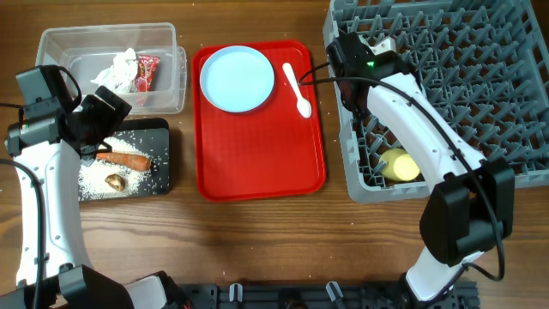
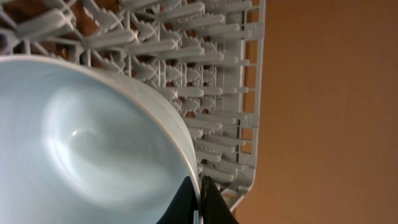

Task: Sort waste into correct bins and load items into the dishwasher rack
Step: 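Place the blue bowl upright in the rack with the right gripper, then move the right gripper to the white spoon and grasp it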

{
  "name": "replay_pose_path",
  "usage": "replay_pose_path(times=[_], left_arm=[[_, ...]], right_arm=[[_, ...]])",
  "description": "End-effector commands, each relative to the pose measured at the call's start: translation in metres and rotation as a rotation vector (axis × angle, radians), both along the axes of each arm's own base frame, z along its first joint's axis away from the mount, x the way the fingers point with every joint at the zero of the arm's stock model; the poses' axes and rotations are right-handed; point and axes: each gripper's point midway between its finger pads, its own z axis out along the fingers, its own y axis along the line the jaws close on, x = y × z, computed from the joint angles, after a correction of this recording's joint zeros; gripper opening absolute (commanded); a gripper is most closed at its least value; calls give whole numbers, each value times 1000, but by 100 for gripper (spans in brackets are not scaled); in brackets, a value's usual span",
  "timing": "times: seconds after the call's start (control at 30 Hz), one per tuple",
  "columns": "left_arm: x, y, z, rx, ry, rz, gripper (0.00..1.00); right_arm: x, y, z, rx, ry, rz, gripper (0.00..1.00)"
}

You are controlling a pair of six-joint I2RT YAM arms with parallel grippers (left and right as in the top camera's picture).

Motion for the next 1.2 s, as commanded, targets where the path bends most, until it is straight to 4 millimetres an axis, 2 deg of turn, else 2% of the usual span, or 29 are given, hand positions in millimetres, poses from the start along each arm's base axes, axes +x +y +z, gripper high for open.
replay_pose_path(times=[0.0, 0.1, 0.13, 0.2, 0.33, 0.43, 0.63, 0.73, 0.93, 1.0, 1.1, 1.17], left_arm=[[2, 1, 11, 0, -30, 12, 100], [2, 1, 11, 0, -31, 12, 100], [2, 1, 11, 0, -31, 12, 100], [2, 1, 11, 0, -31, 12, 100], [2, 1, 11, 0, -30, 12, 100], [2, 1, 11, 0, -31, 12, 100], [2, 1, 11, 0, -30, 12, 100], [2, 1, 11, 0, -31, 12, 100], [2, 1, 11, 0, -31, 12, 100], [2, 1, 11, 0, -30, 12, 100], [2, 1, 11, 0, -30, 12, 100], [2, 1, 11, 0, -31, 12, 100]], right_arm=[[6, -9, 2, -95, -7, -11, 4], [7, -22, 34, -287, -73, -35, 4], [7, -21, 35, -294, -73, -31, 4], [8, -10, 23, -232, -30, 6, 4], [8, 6, 20, -216, -28, 45, 4], [6, 22, 8, -155, 8, 87, 4], [0, 21, 5, -155, 53, 93, 4], [-5, 23, -4, -107, 87, 94, 4], [-6, 20, -1, -145, 95, 95, 4], [-13, 23, -4, -147, 141, 110, 4], [-27, 49, -26, -37, 259, 182, 5], [-35, 66, -36, 16, 311, 230, 12]])
